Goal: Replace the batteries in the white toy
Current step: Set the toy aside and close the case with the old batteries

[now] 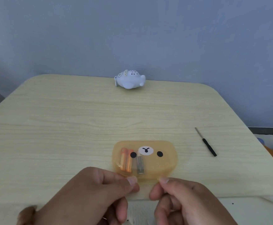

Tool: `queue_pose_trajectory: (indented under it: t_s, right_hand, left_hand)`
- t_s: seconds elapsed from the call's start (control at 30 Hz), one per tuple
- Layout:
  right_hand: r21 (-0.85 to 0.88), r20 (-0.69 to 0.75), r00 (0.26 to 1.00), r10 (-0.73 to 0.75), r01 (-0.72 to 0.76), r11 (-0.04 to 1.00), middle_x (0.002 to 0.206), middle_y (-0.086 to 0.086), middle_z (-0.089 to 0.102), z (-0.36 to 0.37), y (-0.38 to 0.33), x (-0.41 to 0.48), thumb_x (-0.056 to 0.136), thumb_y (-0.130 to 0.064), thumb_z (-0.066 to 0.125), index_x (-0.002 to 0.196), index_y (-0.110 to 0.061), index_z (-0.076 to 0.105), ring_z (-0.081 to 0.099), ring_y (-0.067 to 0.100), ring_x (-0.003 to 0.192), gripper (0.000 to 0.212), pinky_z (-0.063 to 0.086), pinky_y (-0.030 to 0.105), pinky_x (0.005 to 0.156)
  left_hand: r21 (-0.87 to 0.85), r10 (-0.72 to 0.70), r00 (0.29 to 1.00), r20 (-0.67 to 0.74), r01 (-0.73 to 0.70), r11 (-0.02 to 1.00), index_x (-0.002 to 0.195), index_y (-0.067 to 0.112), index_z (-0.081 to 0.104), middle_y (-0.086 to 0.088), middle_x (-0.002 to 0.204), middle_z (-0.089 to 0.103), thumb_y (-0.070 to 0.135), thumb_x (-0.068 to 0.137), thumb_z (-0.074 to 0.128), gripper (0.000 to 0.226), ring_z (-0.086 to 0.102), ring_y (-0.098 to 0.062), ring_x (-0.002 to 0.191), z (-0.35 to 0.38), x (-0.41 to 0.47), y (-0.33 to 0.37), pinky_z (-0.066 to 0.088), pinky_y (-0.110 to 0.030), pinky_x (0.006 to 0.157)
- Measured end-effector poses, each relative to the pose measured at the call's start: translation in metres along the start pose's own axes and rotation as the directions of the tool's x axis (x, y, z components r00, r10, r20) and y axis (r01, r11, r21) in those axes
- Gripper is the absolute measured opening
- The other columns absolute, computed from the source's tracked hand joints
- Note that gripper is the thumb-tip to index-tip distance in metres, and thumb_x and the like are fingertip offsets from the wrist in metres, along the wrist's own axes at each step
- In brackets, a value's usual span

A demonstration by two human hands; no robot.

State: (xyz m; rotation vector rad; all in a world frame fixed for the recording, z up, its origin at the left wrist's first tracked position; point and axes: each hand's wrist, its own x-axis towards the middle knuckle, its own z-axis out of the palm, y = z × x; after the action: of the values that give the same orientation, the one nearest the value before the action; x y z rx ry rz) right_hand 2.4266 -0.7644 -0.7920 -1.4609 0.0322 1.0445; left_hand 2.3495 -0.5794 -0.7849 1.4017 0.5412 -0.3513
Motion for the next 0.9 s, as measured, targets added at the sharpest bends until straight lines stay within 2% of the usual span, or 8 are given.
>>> queue_pose_trajectory:
  t_s: [0.07, 0.23, 0.37, 0.43, 0.53, 0.73, 0.8, 0.9]
  right_hand:
    - [0.008, 0.008, 1.0, 0.025, -0.025, 1.0, 0.052, 0.017, 0.065, -0.001, 0.002, -0.001, 0.082, -0.035, 0.067, 0.062, -0.011, 0.079, 0.05, 0.016, 0.033, 0.034, 0.038, 0.018, 0.038]
    - [0.008, 0.004, 1.0, -0.007, 0.007, 1.0, 0.054, 0.017, 0.066, 0.001, 0.004, -0.003, 0.056, -0.045, 0.067, 0.072, -0.009, 0.082, 0.052, 0.017, 0.036, 0.042, 0.04, 0.018, 0.039]
    - [0.058, -0.05, 0.998, -0.044, 0.046, 0.997, 0.044, 0.017, 0.057, 0.008, 0.009, -0.007, 0.071, -0.029, 0.07, 0.059, -0.004, 0.077, 0.044, 0.016, 0.03, 0.028, 0.034, 0.018, 0.034]
    - [0.062, -0.091, 0.994, -0.066, 0.072, 0.995, 0.039, 0.016, 0.053, 0.007, 0.015, -0.006, 0.088, -0.019, 0.064, 0.051, -0.003, 0.072, 0.039, 0.016, 0.027, 0.041, 0.031, 0.017, 0.032]
    - [0.07, -0.129, 0.989, -0.073, 0.083, 0.994, 0.035, 0.016, 0.05, 0.007, 0.016, -0.005, 0.093, -0.014, 0.057, 0.044, -0.005, 0.068, 0.035, 0.015, 0.023, 0.051, 0.028, 0.014, 0.03]
    - [0.069, -0.059, 0.998, -0.008, 0.012, 0.998, 0.045, 0.022, 0.059, 0.01, 0.005, -0.005, 0.063, -0.037, 0.066, 0.064, -0.006, 0.08, 0.042, 0.018, 0.028, 0.033, 0.033, 0.018, 0.033]
    - [0.043, -0.103, 0.994, -0.039, 0.044, 0.998, 0.045, 0.021, 0.059, 0.011, 0.003, -0.006, 0.08, -0.026, 0.067, 0.068, -0.01, 0.08, 0.042, 0.018, 0.028, 0.024, 0.032, 0.018, 0.034]
    - [0.026, -0.146, 0.987, -0.063, 0.068, 0.997, 0.042, 0.019, 0.058, 0.013, 0.005, -0.007, 0.092, -0.021, 0.062, 0.068, -0.008, 0.08, 0.04, 0.017, 0.028, 0.033, 0.031, 0.016, 0.034]
  left_hand:
    - [0.034, 0.007, 0.999, -0.034, -0.006, 0.999, 0.081, 0.02, 0.081, -0.004, 0.049, 0.064, 0.052, 0.064, 0.072, 0.037, 0.053, -0.011, 0.036, 0.002, 0.0, 0.0, 0.038, -0.016, 0.039]
    - [0.068, -0.004, 0.998, -0.057, 0.008, 0.998, 0.071, 0.017, 0.08, -0.001, 0.044, 0.06, 0.05, 0.064, 0.073, 0.034, 0.048, -0.008, 0.034, 0.003, -0.001, -0.002, 0.037, -0.015, 0.041]
    - [-0.032, -0.034, 0.999, -0.014, 0.033, 0.999, 0.072, 0.009, 0.08, -0.003, 0.04, 0.055, 0.04, 0.06, 0.074, 0.034, 0.044, -0.01, 0.03, 0.005, -0.003, -0.007, 0.036, -0.015, 0.037]
    - [-0.066, -0.036, 0.999, -0.014, 0.035, 0.997, 0.073, 0.007, 0.08, -0.006, 0.04, 0.054, 0.038, 0.06, 0.078, 0.034, 0.044, -0.012, 0.029, 0.006, -0.003, -0.009, 0.034, -0.016, 0.035]
    - [-0.096, -0.027, 0.999, -0.029, 0.024, 0.995, 0.063, 0.007, 0.077, -0.007, 0.038, 0.052, 0.035, 0.063, 0.089, 0.031, 0.044, -0.013, 0.026, 0.007, -0.002, -0.008, 0.033, -0.015, 0.032]
    - [-0.102, -0.004, 0.999, -0.052, -0.001, 0.995, 0.056, 0.007, 0.075, -0.007, 0.036, 0.049, 0.036, 0.057, 0.075, 0.029, 0.042, -0.013, 0.025, 0.008, 0.0, -0.005, 0.031, -0.014, 0.032]
    - [-0.094, -0.01, 0.998, -0.062, 0.005, 0.996, 0.06, 0.006, 0.076, -0.007, 0.036, 0.049, 0.036, 0.056, 0.077, 0.03, 0.042, -0.013, 0.025, 0.008, 0.0, -0.004, 0.031, -0.015, 0.032]
    - [-0.091, -0.026, 0.997, -0.074, 0.019, 0.996, 0.066, 0.003, 0.077, -0.008, 0.036, 0.049, 0.028, 0.062, 0.091, 0.029, 0.041, -0.014, 0.025, 0.008, 0.0, -0.005, 0.032, -0.015, 0.032]
